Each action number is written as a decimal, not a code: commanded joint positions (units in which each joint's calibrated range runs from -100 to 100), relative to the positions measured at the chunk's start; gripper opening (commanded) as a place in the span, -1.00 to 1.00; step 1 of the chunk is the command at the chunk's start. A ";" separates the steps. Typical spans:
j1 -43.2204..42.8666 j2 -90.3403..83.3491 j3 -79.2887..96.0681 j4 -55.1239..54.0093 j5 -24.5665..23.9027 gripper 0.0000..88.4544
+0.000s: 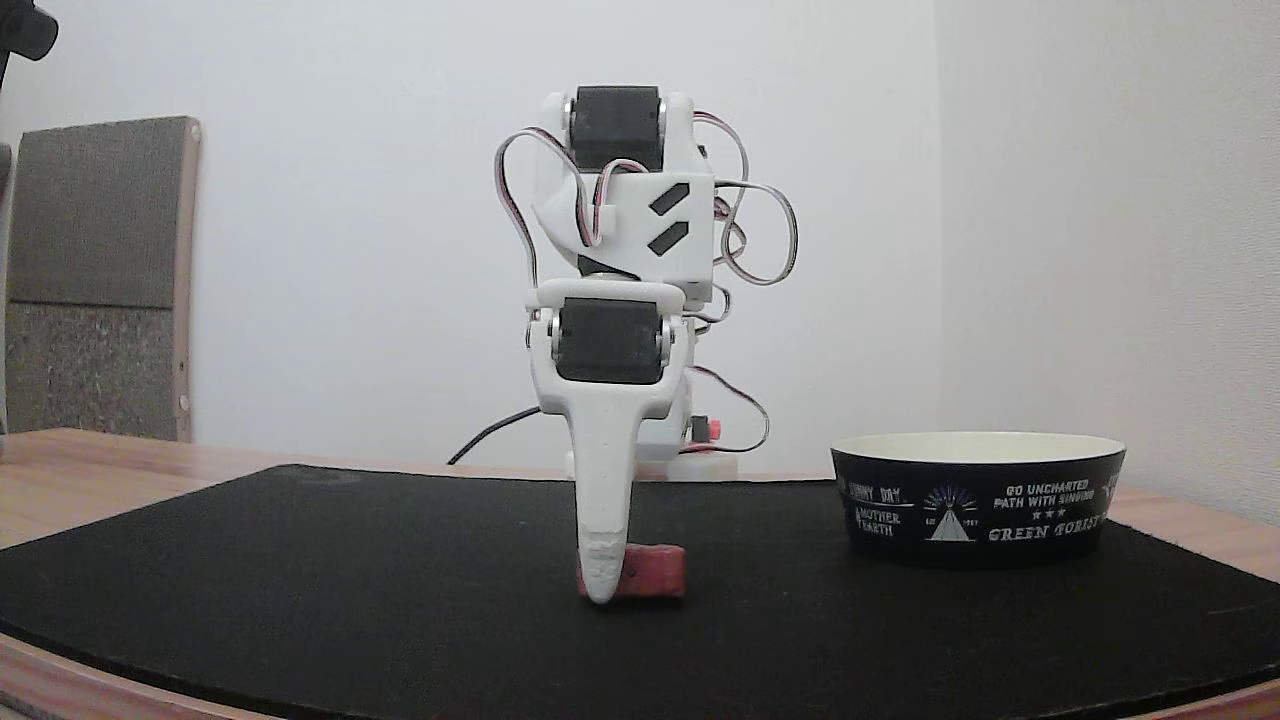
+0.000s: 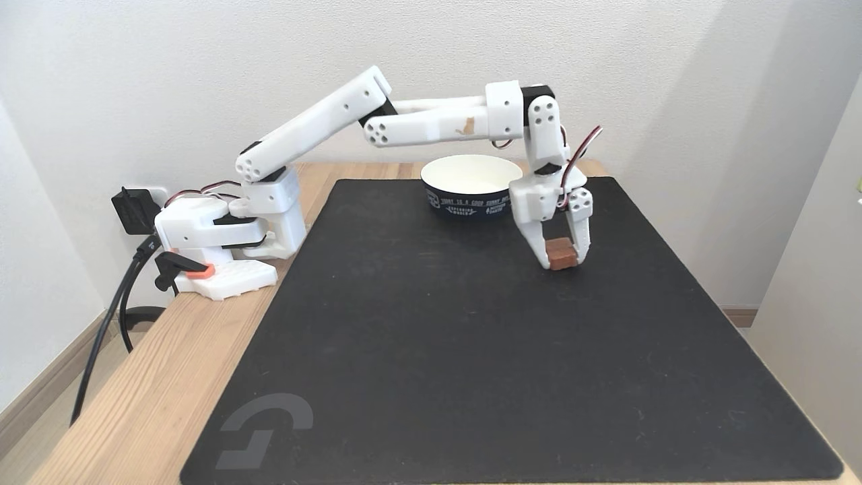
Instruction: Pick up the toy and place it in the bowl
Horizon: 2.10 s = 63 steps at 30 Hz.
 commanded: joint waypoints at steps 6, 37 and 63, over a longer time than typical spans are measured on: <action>-8.52 -32.48 33.35 -4.71 -1.75 -0.86; -19.39 -66.75 70.13 -25.80 -6.29 -0.62; -5.34 -145.86 161.70 -32.99 -6.55 -0.87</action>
